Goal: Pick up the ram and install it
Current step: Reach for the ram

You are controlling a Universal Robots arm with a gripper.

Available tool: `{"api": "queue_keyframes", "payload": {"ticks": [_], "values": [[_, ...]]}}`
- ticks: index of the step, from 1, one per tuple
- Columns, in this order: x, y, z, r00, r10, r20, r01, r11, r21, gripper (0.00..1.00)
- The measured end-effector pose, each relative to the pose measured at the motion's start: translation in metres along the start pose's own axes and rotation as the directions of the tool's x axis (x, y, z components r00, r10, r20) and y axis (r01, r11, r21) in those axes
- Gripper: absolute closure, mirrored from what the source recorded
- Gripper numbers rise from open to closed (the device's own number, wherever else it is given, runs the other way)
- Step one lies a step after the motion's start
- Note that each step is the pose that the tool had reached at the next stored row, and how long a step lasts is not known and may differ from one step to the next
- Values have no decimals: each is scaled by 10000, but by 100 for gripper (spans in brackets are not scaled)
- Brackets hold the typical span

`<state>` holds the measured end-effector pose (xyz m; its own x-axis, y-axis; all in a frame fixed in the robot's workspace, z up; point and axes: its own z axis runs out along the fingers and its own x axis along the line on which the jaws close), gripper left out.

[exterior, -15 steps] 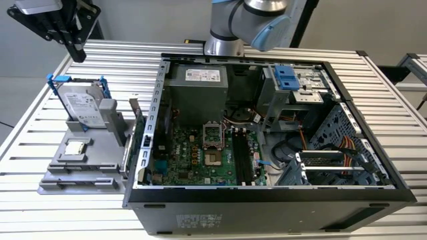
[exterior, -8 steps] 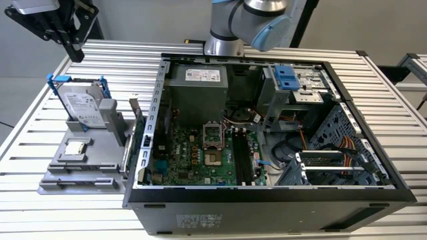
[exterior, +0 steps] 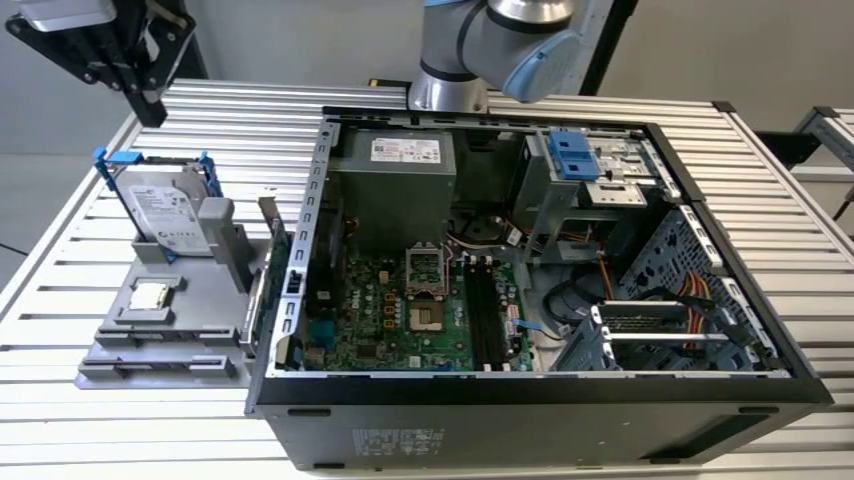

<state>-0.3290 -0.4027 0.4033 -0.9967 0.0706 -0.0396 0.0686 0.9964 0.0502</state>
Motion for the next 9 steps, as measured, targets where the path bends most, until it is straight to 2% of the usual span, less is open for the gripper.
{"api": "queue_keyframes", "payload": {"ticks": [9], "values": [[-5,-66,-3,10000,-10,0,10,10000,0,100]]}}
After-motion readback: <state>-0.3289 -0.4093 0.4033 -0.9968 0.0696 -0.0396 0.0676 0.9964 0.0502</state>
